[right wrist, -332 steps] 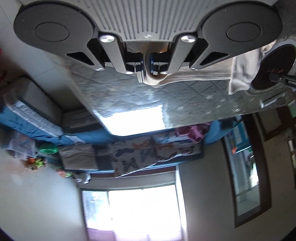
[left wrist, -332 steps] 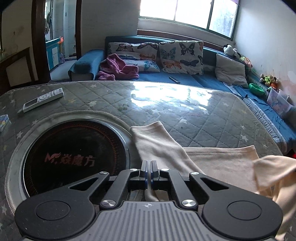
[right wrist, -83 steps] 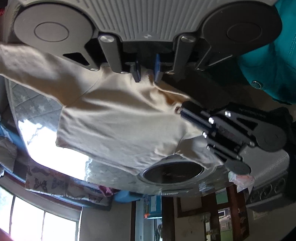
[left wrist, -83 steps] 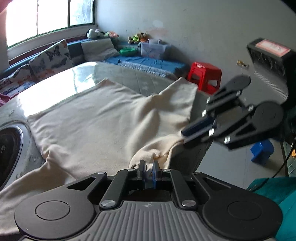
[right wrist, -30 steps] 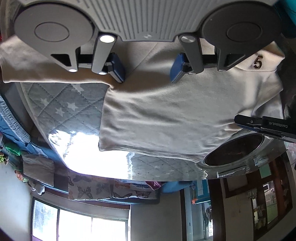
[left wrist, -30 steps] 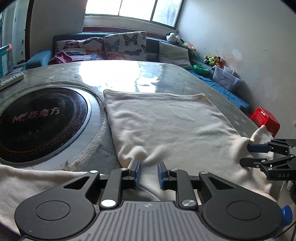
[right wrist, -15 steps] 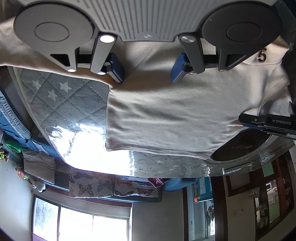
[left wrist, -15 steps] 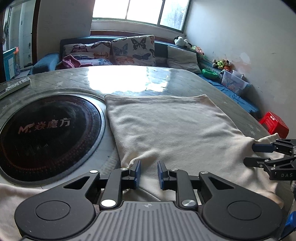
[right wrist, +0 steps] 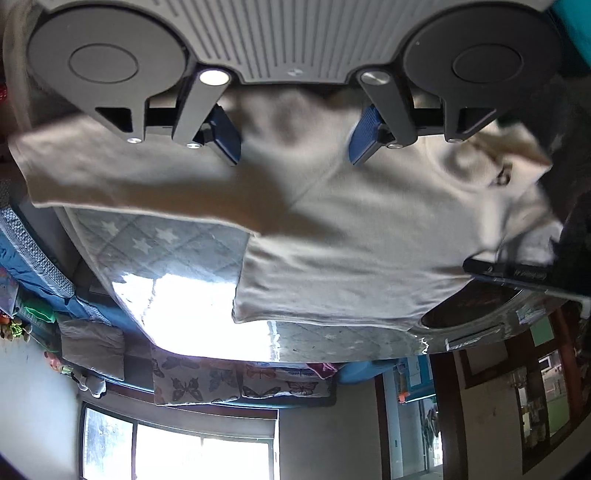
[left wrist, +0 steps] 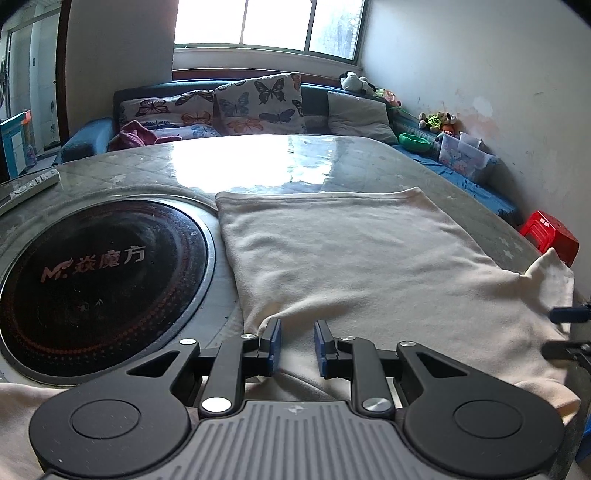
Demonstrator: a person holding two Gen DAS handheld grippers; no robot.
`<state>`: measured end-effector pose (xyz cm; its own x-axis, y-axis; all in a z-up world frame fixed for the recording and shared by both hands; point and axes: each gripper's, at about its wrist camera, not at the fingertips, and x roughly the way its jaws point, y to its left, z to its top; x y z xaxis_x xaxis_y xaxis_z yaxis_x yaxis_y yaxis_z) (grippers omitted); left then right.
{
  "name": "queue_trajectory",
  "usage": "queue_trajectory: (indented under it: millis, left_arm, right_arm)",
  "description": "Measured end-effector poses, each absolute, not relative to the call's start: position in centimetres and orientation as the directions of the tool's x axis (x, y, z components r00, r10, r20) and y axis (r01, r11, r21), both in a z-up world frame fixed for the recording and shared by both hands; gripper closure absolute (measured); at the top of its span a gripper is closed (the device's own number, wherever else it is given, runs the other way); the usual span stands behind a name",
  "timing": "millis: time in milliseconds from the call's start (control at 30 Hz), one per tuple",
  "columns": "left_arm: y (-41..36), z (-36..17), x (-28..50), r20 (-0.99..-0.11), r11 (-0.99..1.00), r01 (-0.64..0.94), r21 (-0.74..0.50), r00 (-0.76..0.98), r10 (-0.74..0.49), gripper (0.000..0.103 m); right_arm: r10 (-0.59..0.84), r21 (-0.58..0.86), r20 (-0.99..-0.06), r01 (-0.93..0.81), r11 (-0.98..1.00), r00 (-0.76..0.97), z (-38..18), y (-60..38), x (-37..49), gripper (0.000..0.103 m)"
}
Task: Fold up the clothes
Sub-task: 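Lift the hem with both tools, fold it over the sweatshirt body, open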
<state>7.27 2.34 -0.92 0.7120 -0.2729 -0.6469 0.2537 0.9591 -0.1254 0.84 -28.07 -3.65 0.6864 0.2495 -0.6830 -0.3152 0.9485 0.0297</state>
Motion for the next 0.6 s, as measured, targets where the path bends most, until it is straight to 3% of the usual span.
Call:
queue_trajectory:
  millis: [267, 600]
  left_arm:
    - [2.2, -0.9, 7.7, -0.652, 0.961, 0.255, -0.107, 0.712, -0.262, 0.081]
    - [2.2, -0.9, 7.8, -0.654, 0.962, 0.256, -0.098, 0.712, -0.256, 0.081]
  right_arm:
    - [0.281, 0.127, -0.656, -0.265, 0.956, 0.700, -2.3, -30.8, -0.1, 0.036]
    - [0.030, 0.024, -0.660, -0.019, 1.000, 0.751, -4.1, -37.5, 3.9, 0.038]
